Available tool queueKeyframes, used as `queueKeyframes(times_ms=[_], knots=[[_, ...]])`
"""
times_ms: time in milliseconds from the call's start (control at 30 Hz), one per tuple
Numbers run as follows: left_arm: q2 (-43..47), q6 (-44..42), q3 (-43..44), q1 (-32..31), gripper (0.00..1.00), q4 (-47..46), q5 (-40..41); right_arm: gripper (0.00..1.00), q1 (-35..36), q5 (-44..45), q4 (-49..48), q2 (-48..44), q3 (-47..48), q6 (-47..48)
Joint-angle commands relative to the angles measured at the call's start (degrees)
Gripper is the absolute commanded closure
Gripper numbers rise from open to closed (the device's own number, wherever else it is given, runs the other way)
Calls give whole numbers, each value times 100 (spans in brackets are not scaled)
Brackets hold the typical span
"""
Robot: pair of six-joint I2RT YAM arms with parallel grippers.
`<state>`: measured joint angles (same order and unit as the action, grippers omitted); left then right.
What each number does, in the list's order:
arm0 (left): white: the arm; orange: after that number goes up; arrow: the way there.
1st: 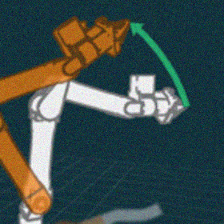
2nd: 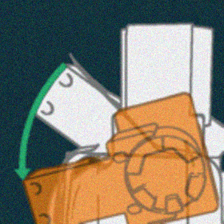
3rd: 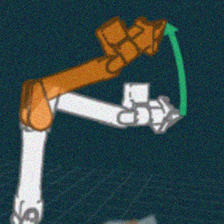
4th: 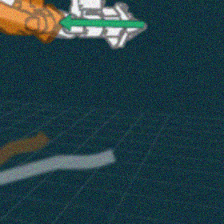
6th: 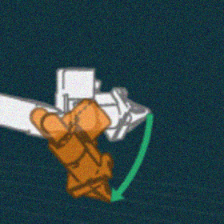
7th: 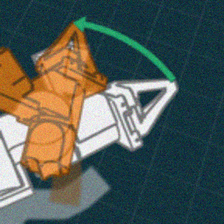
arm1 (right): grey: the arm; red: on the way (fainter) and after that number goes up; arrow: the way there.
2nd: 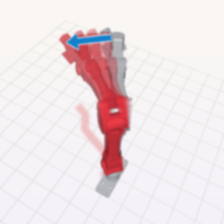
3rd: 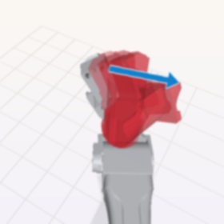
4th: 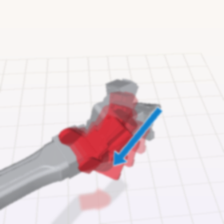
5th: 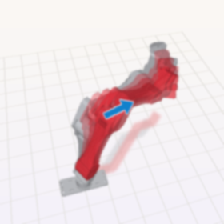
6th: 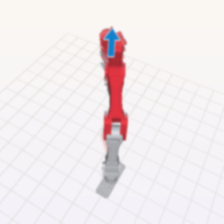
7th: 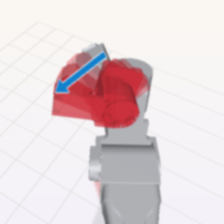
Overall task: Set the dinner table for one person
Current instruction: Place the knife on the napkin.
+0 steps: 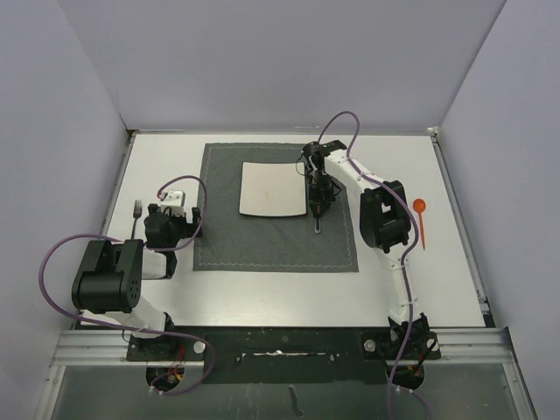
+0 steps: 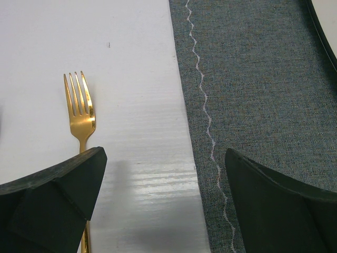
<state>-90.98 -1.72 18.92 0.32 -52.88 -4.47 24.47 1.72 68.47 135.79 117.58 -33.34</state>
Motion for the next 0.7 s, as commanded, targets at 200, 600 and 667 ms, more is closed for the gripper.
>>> queueKeyframes(times_ms=[200,600,667], knots=[[-95,57,147,13,2,-223,27,100,24,145,114,125,117,-67],[-95,58,148,15,2,-225,25,91,28,221,165,116,183,-85],[-95,57,145,13,2,-222,25,86,38,238,190,127,207,-85]])
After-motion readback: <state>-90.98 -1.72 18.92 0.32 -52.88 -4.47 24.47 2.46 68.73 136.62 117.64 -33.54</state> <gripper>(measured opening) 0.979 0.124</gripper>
